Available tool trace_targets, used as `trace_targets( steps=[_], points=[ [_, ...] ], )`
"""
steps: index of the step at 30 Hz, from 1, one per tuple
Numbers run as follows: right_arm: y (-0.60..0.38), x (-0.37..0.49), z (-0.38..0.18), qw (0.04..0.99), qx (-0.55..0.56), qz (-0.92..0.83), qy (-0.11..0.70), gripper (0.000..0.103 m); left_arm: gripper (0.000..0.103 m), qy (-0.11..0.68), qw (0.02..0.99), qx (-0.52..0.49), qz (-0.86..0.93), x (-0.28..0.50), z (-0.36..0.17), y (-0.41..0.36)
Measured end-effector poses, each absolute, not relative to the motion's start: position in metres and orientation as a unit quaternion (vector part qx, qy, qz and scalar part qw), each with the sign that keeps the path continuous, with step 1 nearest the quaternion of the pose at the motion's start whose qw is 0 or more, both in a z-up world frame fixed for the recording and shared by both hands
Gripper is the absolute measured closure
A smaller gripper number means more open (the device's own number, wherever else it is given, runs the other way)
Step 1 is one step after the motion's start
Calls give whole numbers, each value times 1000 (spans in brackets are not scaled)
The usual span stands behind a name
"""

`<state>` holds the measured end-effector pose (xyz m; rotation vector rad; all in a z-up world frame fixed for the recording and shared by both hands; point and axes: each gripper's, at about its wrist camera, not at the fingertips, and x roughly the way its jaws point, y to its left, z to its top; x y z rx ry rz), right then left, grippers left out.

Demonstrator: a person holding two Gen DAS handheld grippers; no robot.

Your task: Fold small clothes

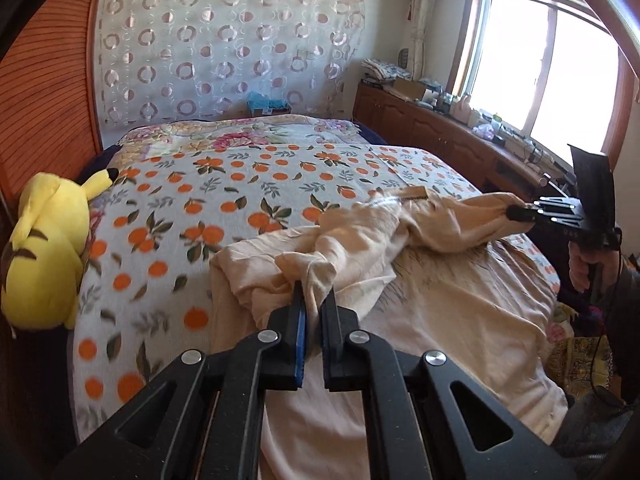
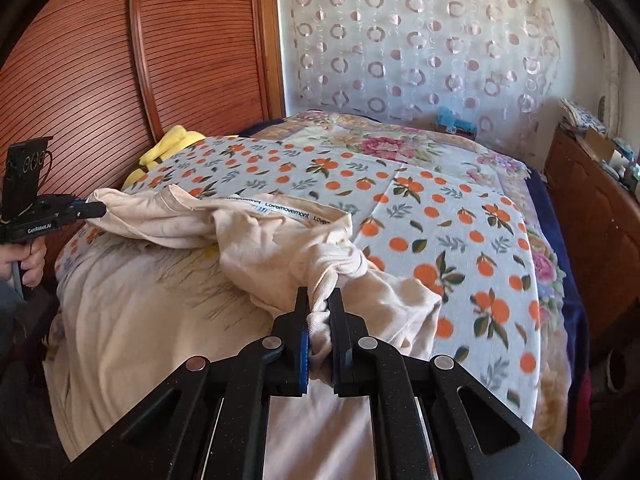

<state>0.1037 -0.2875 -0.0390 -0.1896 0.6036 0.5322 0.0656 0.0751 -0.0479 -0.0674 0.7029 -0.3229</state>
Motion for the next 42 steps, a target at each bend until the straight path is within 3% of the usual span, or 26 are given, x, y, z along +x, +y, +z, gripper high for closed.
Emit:
trace_targets(
  steps=[20, 33, 35, 37, 39, 42],
  points=[
    [-330, -18, -28, 916, -83, 250, 303, 96, 96, 341, 931, -41, -124, -28, -36, 108],
    [-340, -48, -30, 899, -80, 253, 347, 96, 95, 394, 911, -25, -117, -31, -58, 104],
    [-341, -46, -29, 899, -81, 254, 349, 96, 87, 398, 910, -18, -111, -29, -59, 103],
    [-342, -47, -25, 901, -80, 251, 345, 95, 70, 397, 912, -14, -103, -29, -59, 105],
    [-343, -52, -25, 902, -79, 254, 339, 95, 61, 396, 913, -18, -98, -28, -58, 108],
    [-350, -58, -26, 904, -75, 251, 338, 92, 61, 392, 915, -24, -90, -26, -55, 113]
  ],
)
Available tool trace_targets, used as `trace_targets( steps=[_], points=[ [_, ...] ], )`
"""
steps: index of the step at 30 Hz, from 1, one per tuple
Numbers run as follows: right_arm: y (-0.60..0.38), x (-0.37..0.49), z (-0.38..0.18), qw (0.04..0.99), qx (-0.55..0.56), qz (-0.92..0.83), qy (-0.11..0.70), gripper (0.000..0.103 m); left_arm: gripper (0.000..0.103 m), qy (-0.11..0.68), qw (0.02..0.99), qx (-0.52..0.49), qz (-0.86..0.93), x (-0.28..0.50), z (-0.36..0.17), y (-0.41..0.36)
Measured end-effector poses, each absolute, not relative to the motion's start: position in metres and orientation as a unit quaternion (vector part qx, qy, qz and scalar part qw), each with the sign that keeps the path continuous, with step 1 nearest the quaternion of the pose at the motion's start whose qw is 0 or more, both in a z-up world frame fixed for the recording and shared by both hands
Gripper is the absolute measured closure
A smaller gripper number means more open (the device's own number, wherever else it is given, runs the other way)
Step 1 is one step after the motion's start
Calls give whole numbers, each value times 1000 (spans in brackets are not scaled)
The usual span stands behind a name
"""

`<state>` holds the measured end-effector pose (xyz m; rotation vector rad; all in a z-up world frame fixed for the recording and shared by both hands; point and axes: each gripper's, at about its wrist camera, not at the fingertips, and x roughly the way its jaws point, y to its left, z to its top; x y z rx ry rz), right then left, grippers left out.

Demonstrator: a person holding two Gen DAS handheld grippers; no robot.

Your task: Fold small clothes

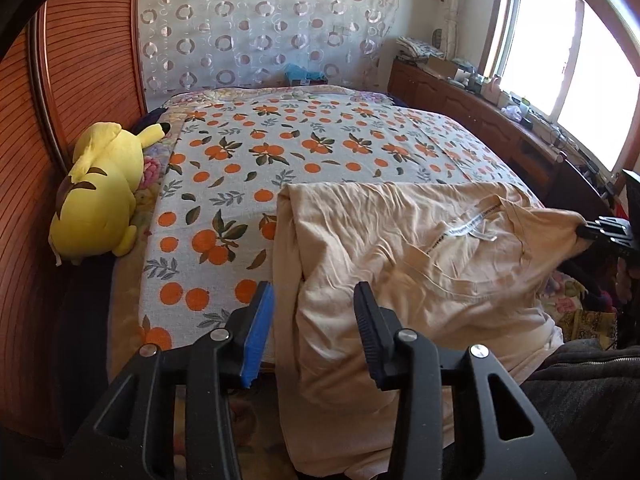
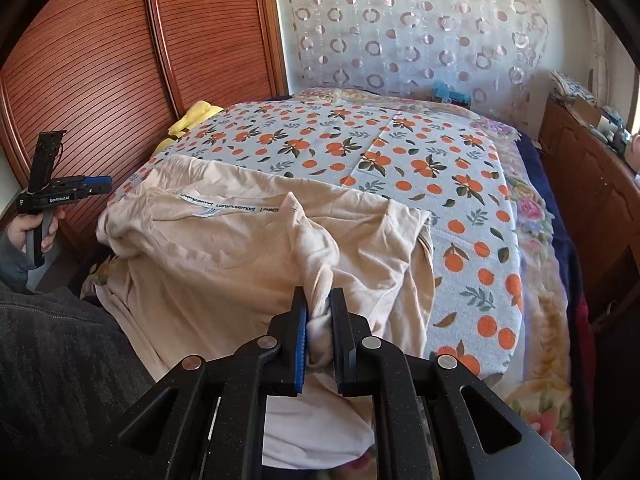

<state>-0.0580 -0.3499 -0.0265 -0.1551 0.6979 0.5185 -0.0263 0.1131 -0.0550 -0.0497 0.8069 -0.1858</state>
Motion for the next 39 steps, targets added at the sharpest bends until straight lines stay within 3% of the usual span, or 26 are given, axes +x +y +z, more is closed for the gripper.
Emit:
trace_targets(
  steps=[3, 6, 7, 9, 11, 27, 32, 39],
  points=[
    [-355, -60, -28, 907, -80, 242, 336, 88, 60, 383, 920, -29, -76, -18, -52, 116],
    [-360, -59, -23, 914, -76, 230, 325, 76, 59, 386, 918, -40, -79, -1, -55, 117],
    [-361, -59, -22, 916, -75, 228, 321, 71, 43, 387, 917, -42, -82, 5, -58, 116],
    [-360, -55, -19, 921, -78, 222, 311, 64, 26, 391, 915, -38, -89, 20, -64, 113],
    [-357, -50, -19, 924, -81, 221, 301, 60, 26, 406, 909, -26, -90, 38, -73, 110],
    [-339, 47, -50, 932, -52, 189, 306, 57, 26, 443, 894, -16, -69, 106, -99, 104],
    [-331, 66, -58, 931, -55, 177, 314, 39, 26, 432, 899, -23, -73, 107, -102, 104],
    [-330, 86, -74, 928, -50, 167, 330, 37, 24, 405, 911, -23, -77, 105, -106, 105]
  ],
)
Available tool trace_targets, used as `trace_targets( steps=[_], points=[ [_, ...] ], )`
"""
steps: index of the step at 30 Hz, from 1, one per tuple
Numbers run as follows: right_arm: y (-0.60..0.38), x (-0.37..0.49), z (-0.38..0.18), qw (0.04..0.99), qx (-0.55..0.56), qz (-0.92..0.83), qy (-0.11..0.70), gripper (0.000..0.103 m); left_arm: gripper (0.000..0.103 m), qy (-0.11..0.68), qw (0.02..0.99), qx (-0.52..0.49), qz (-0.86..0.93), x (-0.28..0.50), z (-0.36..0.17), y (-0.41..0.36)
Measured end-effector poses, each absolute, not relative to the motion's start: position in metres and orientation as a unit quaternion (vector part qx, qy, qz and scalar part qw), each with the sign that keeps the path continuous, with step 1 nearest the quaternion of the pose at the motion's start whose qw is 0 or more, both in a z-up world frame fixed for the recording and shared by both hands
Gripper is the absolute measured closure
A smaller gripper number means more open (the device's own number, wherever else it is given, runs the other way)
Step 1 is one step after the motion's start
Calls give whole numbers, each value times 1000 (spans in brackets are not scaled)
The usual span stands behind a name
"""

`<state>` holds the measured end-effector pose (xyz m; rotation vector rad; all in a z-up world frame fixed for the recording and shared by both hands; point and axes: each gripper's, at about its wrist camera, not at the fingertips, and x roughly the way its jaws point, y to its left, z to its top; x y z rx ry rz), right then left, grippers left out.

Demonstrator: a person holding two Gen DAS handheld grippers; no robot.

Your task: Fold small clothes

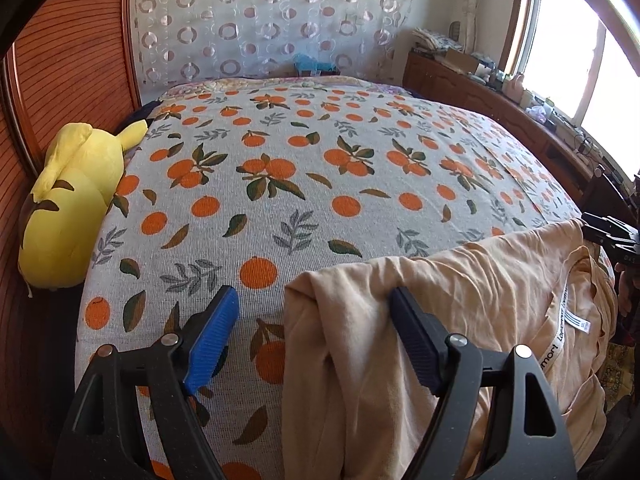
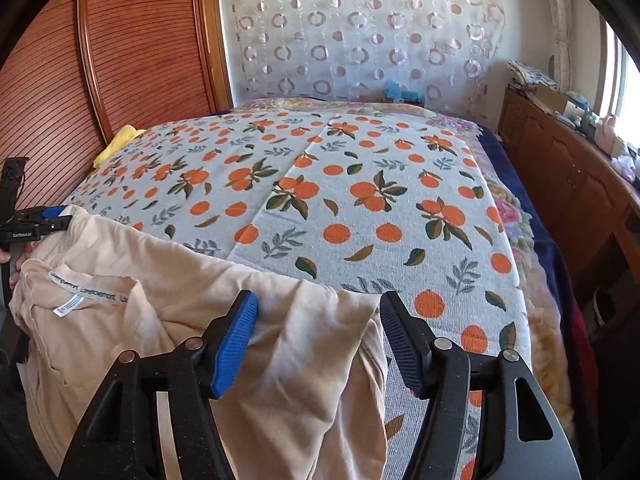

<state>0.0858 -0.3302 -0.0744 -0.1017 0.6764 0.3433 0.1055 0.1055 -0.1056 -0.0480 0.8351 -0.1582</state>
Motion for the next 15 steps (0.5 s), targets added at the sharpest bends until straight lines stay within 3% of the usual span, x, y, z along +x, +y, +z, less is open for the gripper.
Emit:
trace_targets(
  steps=[15],
  points=[
    [-333, 91, -95, 928, -55, 150, 336, 31, 25, 404, 911, -29, -78, 104, -105, 106]
  ],
)
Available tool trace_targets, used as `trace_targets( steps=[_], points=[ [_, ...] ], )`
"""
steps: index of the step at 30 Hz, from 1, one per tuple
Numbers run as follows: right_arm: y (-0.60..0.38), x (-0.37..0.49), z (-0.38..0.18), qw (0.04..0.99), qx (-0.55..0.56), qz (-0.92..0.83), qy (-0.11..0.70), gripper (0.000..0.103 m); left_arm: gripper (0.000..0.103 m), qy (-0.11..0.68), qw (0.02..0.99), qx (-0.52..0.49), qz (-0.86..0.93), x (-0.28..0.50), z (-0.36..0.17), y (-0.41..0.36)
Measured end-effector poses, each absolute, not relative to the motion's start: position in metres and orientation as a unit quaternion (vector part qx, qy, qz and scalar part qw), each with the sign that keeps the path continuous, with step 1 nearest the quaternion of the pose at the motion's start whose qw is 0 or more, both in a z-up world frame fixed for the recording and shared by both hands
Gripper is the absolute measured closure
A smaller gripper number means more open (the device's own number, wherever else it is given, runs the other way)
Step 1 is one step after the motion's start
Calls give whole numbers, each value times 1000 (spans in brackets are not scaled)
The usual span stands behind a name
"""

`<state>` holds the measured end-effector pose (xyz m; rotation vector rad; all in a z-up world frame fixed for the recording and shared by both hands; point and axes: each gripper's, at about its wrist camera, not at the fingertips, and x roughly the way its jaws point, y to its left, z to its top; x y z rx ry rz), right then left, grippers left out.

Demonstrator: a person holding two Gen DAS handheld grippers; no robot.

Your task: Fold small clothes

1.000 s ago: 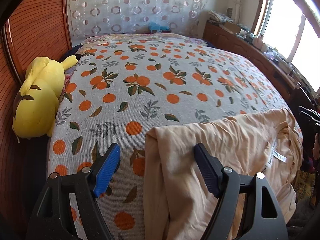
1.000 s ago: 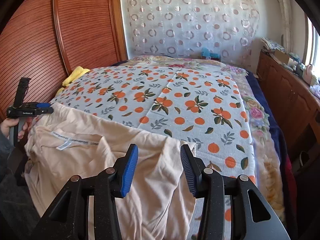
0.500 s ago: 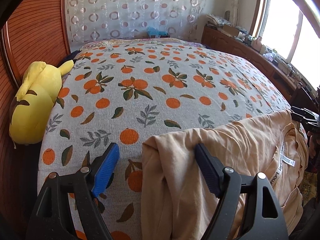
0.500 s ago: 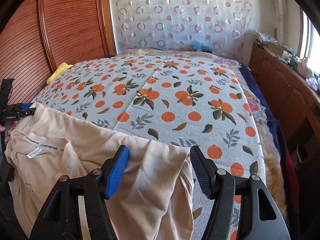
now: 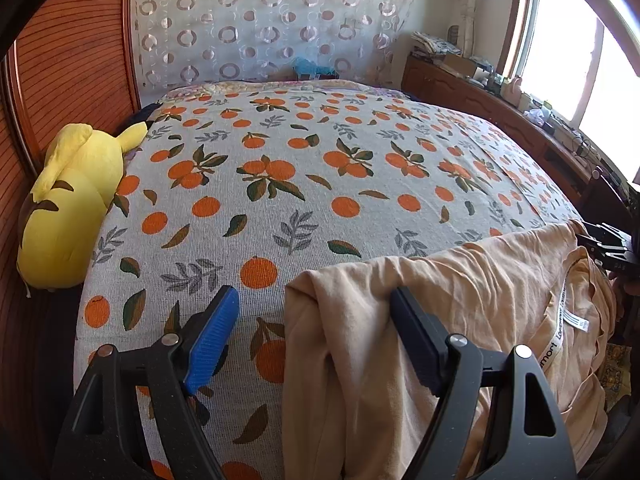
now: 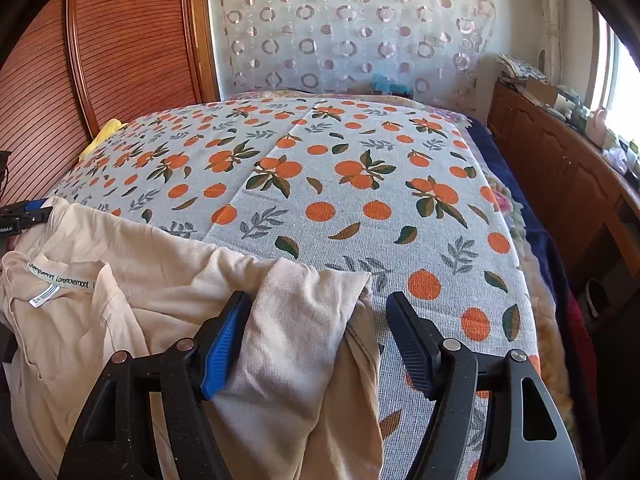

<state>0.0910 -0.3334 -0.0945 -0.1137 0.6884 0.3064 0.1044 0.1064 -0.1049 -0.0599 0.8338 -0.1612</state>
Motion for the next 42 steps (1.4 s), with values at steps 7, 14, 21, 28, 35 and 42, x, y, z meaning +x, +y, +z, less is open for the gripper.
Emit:
trace_targets(
  steps=[7, 14, 21, 28, 35, 42],
  points=[
    [-336, 96, -93, 922, -62, 160, 347, 31, 57, 407, 905, -56, -111, 103, -102, 103],
    [-335, 95, -91, 918, -68, 178, 348, 45, 76, 404, 904, -72, -119, 96, -102, 100],
    [-330, 86, -88, 907, -64, 220, 354, 90, 92, 381, 913, -66, -132, 78, -86, 90],
    [-341, 55, -52, 921, -54, 234, 308, 93, 93, 310, 935, -69, -159, 39, -27, 84],
    [-355, -3, 25, 943, -75, 240, 218, 93, 93, 225, 955, -60, -184, -2, 49, 83],
    [-379, -61, 108, 961, -83, 236, 121, 93, 93, 149, 968, -41, -199, -18, 125, 85]
  ],
)
